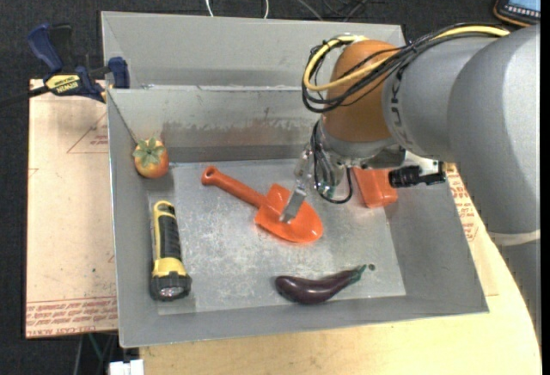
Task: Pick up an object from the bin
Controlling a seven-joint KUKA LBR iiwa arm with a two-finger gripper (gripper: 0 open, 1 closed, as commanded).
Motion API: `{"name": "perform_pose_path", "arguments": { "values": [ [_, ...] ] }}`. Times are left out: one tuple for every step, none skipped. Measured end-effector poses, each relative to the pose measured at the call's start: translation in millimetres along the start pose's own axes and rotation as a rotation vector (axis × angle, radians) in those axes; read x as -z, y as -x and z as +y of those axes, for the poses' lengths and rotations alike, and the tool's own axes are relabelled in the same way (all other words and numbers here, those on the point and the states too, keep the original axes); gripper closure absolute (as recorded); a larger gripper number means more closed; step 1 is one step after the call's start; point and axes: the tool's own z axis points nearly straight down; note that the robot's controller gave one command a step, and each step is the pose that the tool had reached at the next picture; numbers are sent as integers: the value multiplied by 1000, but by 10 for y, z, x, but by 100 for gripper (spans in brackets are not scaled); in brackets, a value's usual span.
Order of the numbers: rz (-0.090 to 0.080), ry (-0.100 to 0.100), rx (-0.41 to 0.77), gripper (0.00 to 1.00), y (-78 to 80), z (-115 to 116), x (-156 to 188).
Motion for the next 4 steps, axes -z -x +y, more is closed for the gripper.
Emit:
{"name": "perform_pose_path", "arguments": {
  "values": [
    [3, 7, 281, 0, -148, 950, -179],
    [0, 7, 248, 0, -132, 872, -174],
    [-1, 8, 345, 100, -600, 1006, -36],
    [-1, 8, 344, 100, -600, 1005, -36]
  ]
}}
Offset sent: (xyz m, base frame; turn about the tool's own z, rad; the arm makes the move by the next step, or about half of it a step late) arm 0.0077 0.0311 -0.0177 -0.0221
